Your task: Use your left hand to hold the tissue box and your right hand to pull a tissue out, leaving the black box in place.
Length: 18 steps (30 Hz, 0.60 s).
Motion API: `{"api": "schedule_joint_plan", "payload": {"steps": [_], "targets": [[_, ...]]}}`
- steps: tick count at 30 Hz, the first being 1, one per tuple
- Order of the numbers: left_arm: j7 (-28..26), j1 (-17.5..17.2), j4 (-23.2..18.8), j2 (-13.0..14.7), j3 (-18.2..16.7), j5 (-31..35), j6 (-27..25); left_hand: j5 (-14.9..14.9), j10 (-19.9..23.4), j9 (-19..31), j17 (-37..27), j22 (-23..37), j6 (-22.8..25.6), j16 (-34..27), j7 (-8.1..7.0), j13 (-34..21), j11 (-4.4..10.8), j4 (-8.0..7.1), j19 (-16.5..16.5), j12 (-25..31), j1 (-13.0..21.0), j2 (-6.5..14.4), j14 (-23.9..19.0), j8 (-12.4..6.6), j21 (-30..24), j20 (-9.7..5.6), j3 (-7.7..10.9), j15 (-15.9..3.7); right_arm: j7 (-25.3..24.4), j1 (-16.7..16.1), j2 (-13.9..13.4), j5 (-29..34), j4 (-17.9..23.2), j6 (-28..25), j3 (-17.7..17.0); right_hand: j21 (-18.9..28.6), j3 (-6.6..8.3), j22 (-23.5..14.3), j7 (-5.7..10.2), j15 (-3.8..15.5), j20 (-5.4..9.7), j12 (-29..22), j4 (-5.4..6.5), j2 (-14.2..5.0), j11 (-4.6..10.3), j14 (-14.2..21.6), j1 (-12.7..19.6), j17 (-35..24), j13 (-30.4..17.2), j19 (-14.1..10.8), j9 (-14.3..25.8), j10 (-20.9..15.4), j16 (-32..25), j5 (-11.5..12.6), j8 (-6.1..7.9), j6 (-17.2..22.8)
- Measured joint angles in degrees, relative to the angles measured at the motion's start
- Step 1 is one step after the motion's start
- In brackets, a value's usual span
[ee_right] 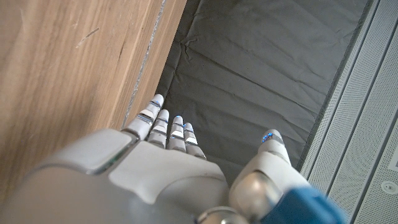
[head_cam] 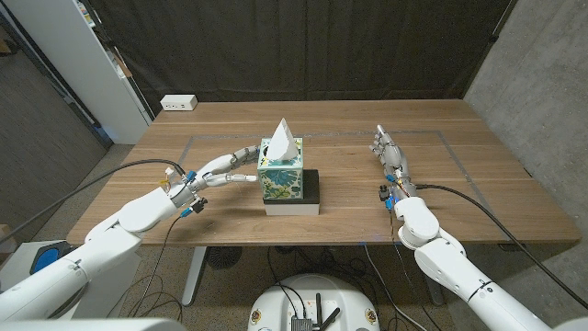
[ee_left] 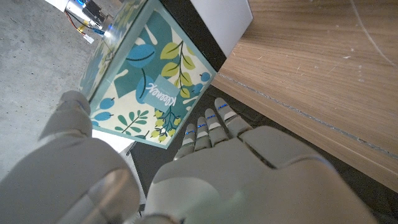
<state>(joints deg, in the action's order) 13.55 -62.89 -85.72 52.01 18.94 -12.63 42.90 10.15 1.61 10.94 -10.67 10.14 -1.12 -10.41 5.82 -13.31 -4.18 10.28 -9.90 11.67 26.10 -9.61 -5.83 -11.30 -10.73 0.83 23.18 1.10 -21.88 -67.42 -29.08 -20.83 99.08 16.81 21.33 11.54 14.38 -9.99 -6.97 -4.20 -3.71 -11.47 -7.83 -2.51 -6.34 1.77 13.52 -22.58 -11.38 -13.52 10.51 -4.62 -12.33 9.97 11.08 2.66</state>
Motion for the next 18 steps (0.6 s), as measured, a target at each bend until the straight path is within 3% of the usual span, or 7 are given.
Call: {"api": "schedule_joint_plan", "payload": {"steps": [8, 12, 18], "targets": [[1.19, 1.96, 0.79, -0.23, 1.47, 0.12, -0.45, 0.00, 0.00, 0.00, 0.00, 0.00, 0.02, -0.40, -0.02, 0.08, 0.00, 0.00, -0.22, 0.26, 0.82, -0.23, -0.31, -0.45, 0.00, 0.22, 0.00, -0.31, -0.57, -0.83, 0.25, 0.46, 0.34, 0.69, -0.25, 0.00, 0.00, 0.00, 0.00, 0.00, 0.00, 0.00, 0.00, 0.00, -0.22, 0.00, 0.00, -0.01, 0.00, 0.00, 0.00, -0.21, 0.00, 0.00, 0.00, 0.00], [2.39, 3.95, 1.73, -1.12, 2.95, 0.13, -0.60, 0.00, 0.74, 0.00, 0.00, 0.00, 1.18, -0.81, 0.12, 0.28, 0.74, 0.00, -0.64, 0.63, 1.51, 0.00, -1.04, -0.72, -0.28, 0.63, 0.00, -0.85, -1.24, -1.73, 0.29, 0.85, 0.99, 1.00, -0.55, 0.00, 0.00, 0.00, 0.00, 0.00, 0.00, 0.00, 0.00, 0.00, -0.21, 0.00, 0.00, -0.01, 0.00, 0.00, 0.00, -0.21, 0.00, 0.00, 0.00, 0.00], [3.12, 5.54, 2.64, -2.17, 4.14, -0.44, -0.82, 0.26, 5.44, -0.01, 0.14, 0.00, 6.59, -1.91, 0.06, 0.55, 1.83, -0.09, -5.27, 2.31, 5.58, 1.05, -6.15, -2.47, -1.72, -1.05, 0.58, -2.12, -1.96, -3.10, 0.16, 1.02, 2.02, 1.00, -1.14, 0.00, 0.00, 0.00, 0.21, -0.23, 0.01, 0.00, 0.00, 0.00, -0.21, -0.23, 0.00, -0.01, 0.00, -0.01, 0.00, -0.21, 0.00, 0.00, 0.00, -0.21]]}}
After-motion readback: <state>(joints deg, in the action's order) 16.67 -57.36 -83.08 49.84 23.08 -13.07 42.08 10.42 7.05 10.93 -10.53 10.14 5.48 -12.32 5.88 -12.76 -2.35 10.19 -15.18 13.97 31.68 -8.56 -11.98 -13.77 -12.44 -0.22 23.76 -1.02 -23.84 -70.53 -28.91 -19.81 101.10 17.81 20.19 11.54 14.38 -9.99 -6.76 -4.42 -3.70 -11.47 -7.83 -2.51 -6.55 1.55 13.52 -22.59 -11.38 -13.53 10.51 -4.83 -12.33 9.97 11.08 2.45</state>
